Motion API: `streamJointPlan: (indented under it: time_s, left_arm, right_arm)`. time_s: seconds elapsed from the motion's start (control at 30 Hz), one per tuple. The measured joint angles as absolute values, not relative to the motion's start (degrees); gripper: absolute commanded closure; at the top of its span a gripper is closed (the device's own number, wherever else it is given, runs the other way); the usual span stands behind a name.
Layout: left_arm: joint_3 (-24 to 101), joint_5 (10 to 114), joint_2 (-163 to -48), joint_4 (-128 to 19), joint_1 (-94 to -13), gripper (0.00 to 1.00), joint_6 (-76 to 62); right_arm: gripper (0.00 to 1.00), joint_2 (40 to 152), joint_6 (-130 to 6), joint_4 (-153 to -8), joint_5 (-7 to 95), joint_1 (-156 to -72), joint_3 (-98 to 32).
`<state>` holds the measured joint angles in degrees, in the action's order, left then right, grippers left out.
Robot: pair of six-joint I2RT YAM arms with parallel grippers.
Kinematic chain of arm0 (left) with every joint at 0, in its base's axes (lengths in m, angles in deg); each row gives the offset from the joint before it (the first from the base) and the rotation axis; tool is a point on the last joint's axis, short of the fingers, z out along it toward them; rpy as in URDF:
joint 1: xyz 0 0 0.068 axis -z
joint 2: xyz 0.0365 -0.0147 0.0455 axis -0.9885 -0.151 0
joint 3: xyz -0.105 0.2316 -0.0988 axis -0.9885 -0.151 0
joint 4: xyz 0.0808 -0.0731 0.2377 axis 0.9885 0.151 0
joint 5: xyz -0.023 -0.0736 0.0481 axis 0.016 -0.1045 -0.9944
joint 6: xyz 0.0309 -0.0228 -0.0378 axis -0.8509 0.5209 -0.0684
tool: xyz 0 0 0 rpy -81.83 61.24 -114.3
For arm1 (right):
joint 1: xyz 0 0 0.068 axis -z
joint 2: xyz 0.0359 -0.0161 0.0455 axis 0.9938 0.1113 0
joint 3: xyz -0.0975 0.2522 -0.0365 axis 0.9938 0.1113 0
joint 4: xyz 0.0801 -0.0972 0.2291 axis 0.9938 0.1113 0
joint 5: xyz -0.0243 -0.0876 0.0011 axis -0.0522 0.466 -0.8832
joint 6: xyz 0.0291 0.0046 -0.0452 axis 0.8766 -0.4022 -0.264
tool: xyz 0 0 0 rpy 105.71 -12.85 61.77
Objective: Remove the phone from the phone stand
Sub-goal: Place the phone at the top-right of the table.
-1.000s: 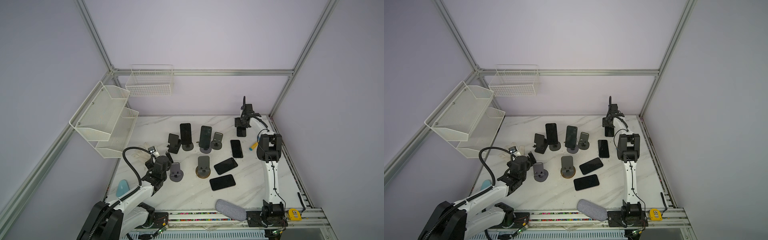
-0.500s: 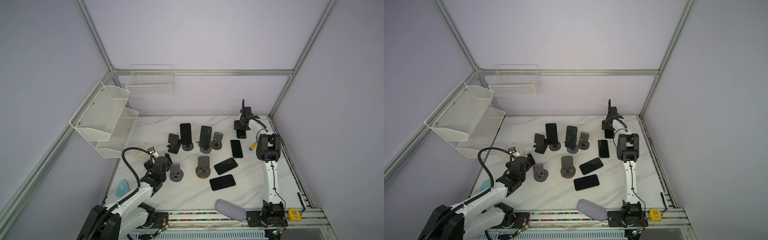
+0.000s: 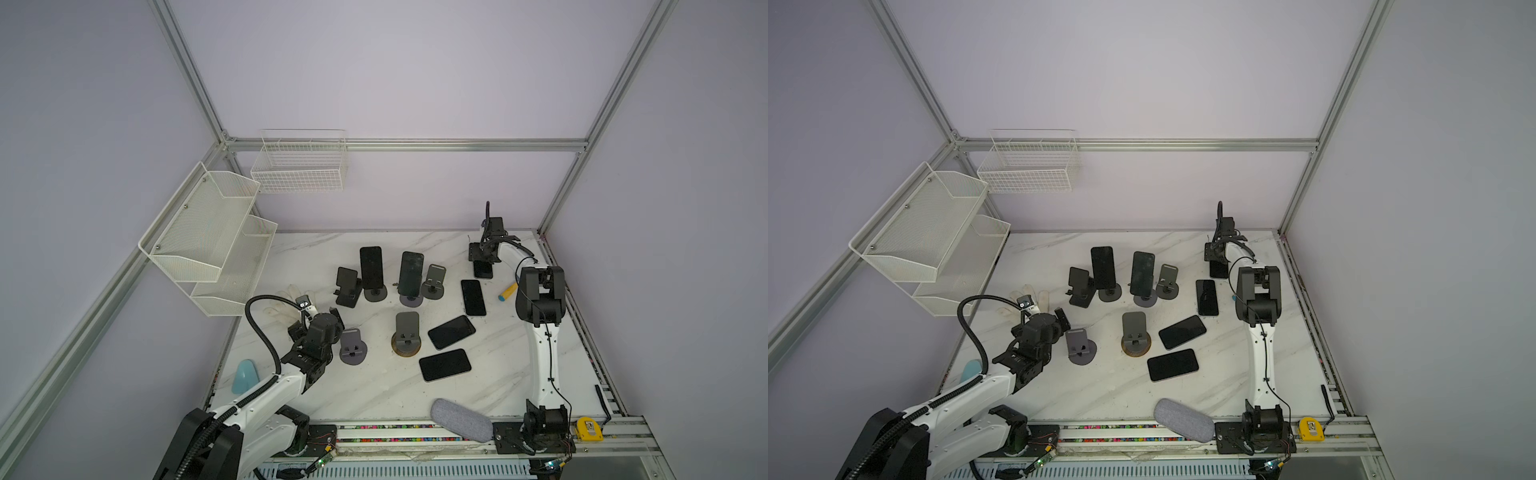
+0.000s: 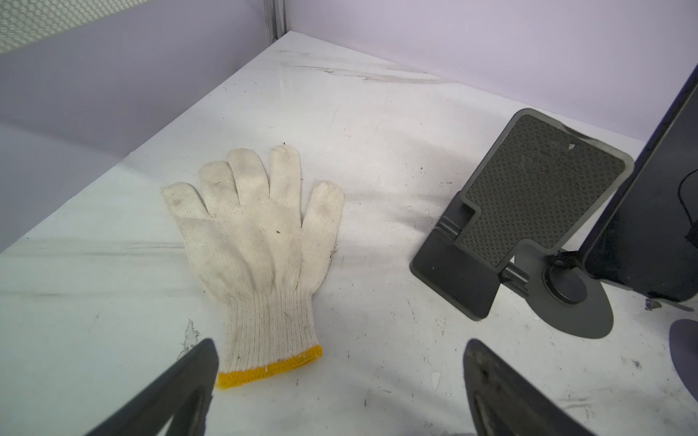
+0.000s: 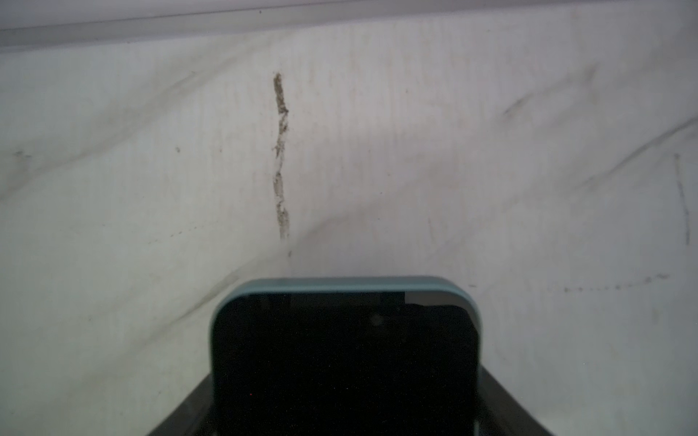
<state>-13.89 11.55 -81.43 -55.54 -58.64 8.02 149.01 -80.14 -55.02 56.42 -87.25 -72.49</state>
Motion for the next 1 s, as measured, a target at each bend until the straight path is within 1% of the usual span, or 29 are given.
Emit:
streamJointPlan:
  time_s: [0.3,0.47,0.77,1.0]
  left_arm:
    - [-13.89,11.44,-81.43,-55.13,-58.64,0.01,7.95]
    - [-13.89,11.2,-81.41,-55.15,-58.64,0.0,7.95]
    - [-13.89,11.22,-81.26,-54.91,-58.64,0.0,7.97]
    - [-13.89,11.31,-81.17,-54.95,-58.64,0.0,7.93]
  right_arm:
    - [0.32,148.34,-80.03,-56.4,56.81,-87.25,-70.87]
    - [0.32,148.18,-79.94,-56.96,56.88,-87.25,-70.3]
    - [0.28,147.57,-79.98,-58.56,56.97,-87.25,-68.64]
    - [0.24,147.46,-79.94,-59.15,56.92,-87.25,-68.27]
